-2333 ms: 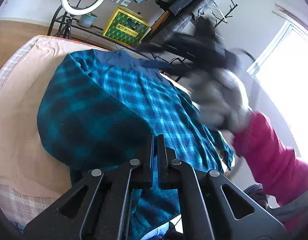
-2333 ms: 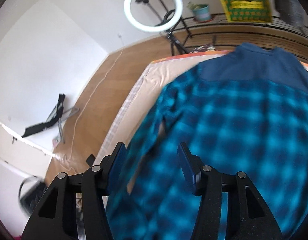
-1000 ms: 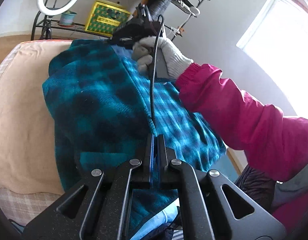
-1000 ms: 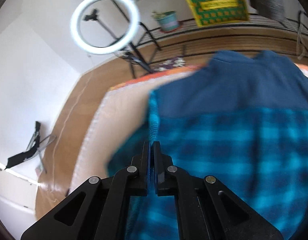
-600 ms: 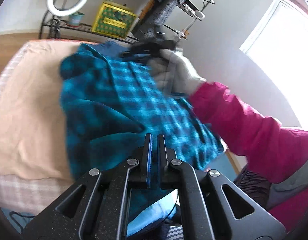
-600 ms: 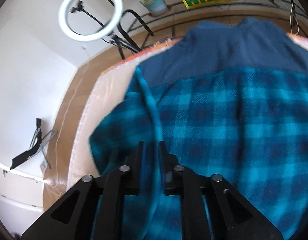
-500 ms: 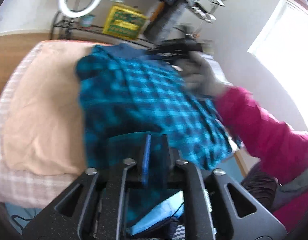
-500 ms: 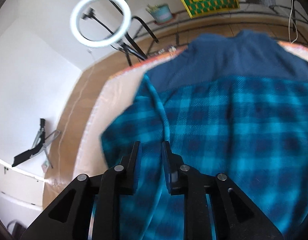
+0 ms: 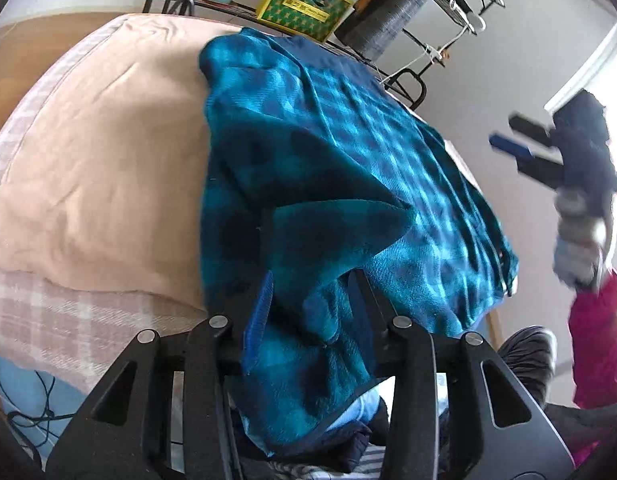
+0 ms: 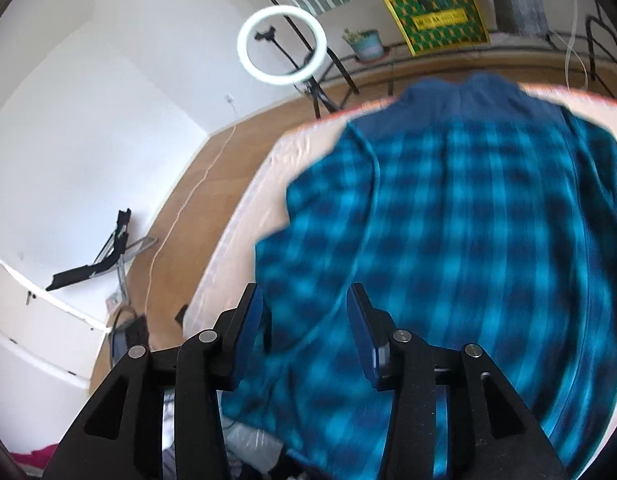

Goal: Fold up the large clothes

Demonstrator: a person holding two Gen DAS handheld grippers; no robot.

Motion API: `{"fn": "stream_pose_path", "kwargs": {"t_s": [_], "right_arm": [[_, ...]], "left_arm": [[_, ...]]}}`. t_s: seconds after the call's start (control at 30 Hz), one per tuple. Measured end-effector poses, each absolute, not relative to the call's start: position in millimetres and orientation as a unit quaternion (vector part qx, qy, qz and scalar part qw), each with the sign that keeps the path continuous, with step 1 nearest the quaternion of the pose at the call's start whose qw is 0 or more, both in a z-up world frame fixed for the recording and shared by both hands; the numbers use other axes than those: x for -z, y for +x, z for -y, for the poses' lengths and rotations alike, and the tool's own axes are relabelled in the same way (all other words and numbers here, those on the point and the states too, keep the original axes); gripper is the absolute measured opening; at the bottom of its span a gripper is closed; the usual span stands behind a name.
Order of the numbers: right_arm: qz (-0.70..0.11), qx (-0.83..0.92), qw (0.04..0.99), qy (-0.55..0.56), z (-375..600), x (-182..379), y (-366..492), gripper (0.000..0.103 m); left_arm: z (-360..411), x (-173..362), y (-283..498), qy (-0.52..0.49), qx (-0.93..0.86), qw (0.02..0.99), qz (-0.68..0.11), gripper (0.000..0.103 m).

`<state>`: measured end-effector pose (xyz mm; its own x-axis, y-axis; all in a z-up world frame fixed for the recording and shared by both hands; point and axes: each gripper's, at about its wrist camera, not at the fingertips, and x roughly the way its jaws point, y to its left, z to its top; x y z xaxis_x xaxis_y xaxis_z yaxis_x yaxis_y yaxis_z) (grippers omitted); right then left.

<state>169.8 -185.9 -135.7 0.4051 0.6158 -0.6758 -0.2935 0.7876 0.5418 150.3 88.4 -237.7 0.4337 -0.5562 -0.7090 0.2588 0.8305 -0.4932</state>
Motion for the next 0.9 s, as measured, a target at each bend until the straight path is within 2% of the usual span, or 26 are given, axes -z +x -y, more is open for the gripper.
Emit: {"fn": "stream_pose_path", "kwargs": {"t_s": [0.07, 0.1, 0.13, 0.17, 0.47, 0.5, 0.6, 0.73, 0.8, 0.9], "right_arm": [[-0.479, -0.274, 0.816, 0.169, 187, 152, 156, 0.043], [-0.485, -0.272, 0.814, 0.169, 186, 161, 150, 0.043], [-0.491, -0.27, 0.81, 0.174, 186, 170, 145, 0.043], [-0.494, -0.268, 0.808, 0.178, 187, 175, 145, 0.043], [-0.518, -0.253, 0.793, 0.199, 193, 214, 124, 0.043], [-0.52, -0.253, 0.791, 0.199, 192, 217, 123, 0.043], [-0.529, -0.252, 0.787, 0.195, 189, 227, 118, 0.043], [-0.543, -0.265, 0.774, 0.191, 179, 237, 109, 0.044], [-0.546, -0.267, 0.771, 0.188, 175, 241, 107, 0.048], [-0.554, -0.269, 0.763, 0.196, 167, 249, 108, 0.049]], "left_arm": [[-75, 241, 152, -0.127, 0.228, 0.845, -0.467, 0.04], [-66, 244, 153, -0.103, 0.229, 0.849, -0.464, 0.035], [-60, 246, 154, -0.089, 0.235, 0.851, -0.461, 0.005], [-55, 248, 154, -0.076, 0.234, 0.852, -0.462, 0.002], [3, 213, 116, -0.025, 0.332, 0.829, -0.45, 0.003], [12, 213, 110, -0.018, 0.34, 0.82, -0.46, 0.007], [8, 210, 98, -0.021, 0.346, 0.812, -0.469, 0.033], [-31, 208, 103, -0.081, 0.31, 0.826, -0.464, 0.035], [-53, 216, 116, -0.118, 0.278, 0.826, -0.477, 0.035], [-76, 235, 142, -0.178, 0.233, 0.816, -0.499, 0.035]]}}
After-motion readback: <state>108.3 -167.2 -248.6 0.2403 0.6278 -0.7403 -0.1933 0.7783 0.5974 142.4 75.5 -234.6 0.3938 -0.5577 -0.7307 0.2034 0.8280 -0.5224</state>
